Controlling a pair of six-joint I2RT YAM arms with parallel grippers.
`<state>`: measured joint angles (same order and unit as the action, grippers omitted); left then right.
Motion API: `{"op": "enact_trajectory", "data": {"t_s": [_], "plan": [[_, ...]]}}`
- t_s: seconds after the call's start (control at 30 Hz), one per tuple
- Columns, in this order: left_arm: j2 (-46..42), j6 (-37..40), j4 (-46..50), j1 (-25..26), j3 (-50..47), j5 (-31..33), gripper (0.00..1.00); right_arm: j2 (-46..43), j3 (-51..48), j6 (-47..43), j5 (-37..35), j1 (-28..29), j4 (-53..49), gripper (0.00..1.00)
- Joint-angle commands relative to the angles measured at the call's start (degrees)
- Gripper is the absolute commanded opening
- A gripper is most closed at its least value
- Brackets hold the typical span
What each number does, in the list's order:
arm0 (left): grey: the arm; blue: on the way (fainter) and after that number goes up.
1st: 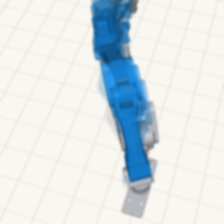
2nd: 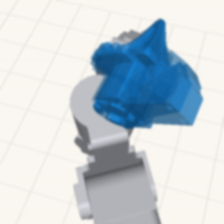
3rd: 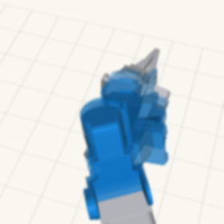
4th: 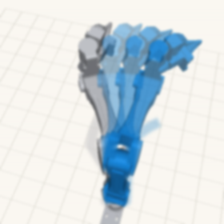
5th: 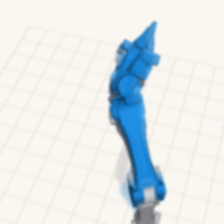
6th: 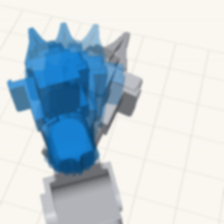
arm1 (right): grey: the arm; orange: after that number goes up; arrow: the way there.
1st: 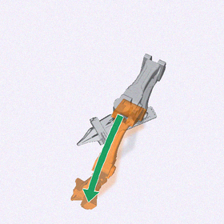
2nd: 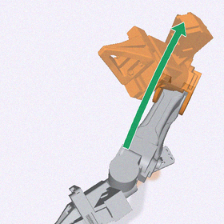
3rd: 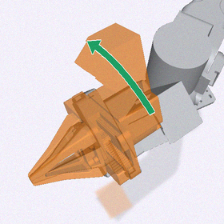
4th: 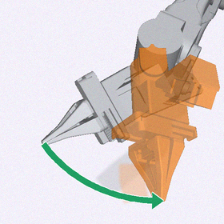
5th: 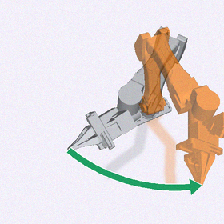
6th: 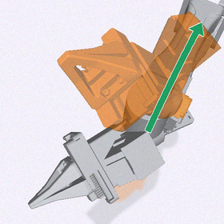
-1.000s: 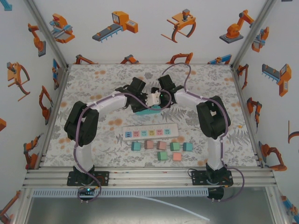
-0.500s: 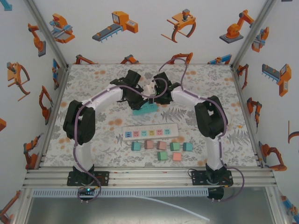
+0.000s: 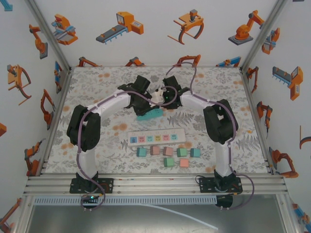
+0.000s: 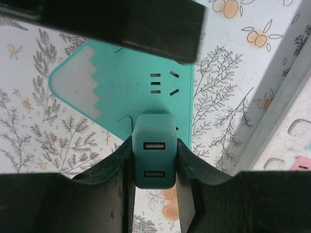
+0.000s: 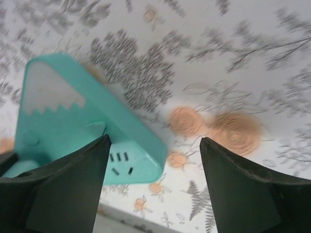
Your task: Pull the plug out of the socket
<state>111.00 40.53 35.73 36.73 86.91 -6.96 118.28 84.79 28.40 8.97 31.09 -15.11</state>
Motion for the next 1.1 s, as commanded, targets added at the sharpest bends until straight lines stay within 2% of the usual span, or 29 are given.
{"op": "enact_trajectory", "data": {"t_s": [0.0,0.1,0.2,0.37,0.57,0.77,0.93,1.07], "plan": [[0.9,-0.6,-4.0,0.1,-2.5,-2.2,0.0,0.7,-5.1,-2.0,12.9,1.9,-1.0,0.73],[0.9,-0.9,-5.2,0.1,-3.3,-2.0,0.0,1.7,-4.1,-3.0,15.3,1.9,-1.8,0.74],[0.6,-0.2,-5.2,0.0,-3.2,-1.9,0.0,3.2,-3.2,-3.1,11.8,1.9,-3.9,0.75],[-0.5,1.5,-5.0,0.1,-3.9,-5.7,0.0,3.8,-2.5,-2.4,2.7,3.0,-4.2,0.75],[-1.0,2.3,-4.7,0.1,-4.1,-9.7,0.0,6.4,0.2,-2.0,-0.4,4.9,-5.3,0.75],[-1.4,2.6,-5.1,0.2,-4.6,-10.0,0.0,7.9,-0.8,-0.5,-8.4,6.1,-7.2,0.71],[-3.3,-2.5,-7.2,-1.5,-4.0,-14.5,0.0,8.8,-1.0,-1.8,-17.5,7.5,-10.7,0.7],[-3.5,-5.5,-7.1,-2.8,-1.8,-19.4,0.0,10.1,0.0,-3.9,-20.3,8.6,-12.9,0.7]]}}
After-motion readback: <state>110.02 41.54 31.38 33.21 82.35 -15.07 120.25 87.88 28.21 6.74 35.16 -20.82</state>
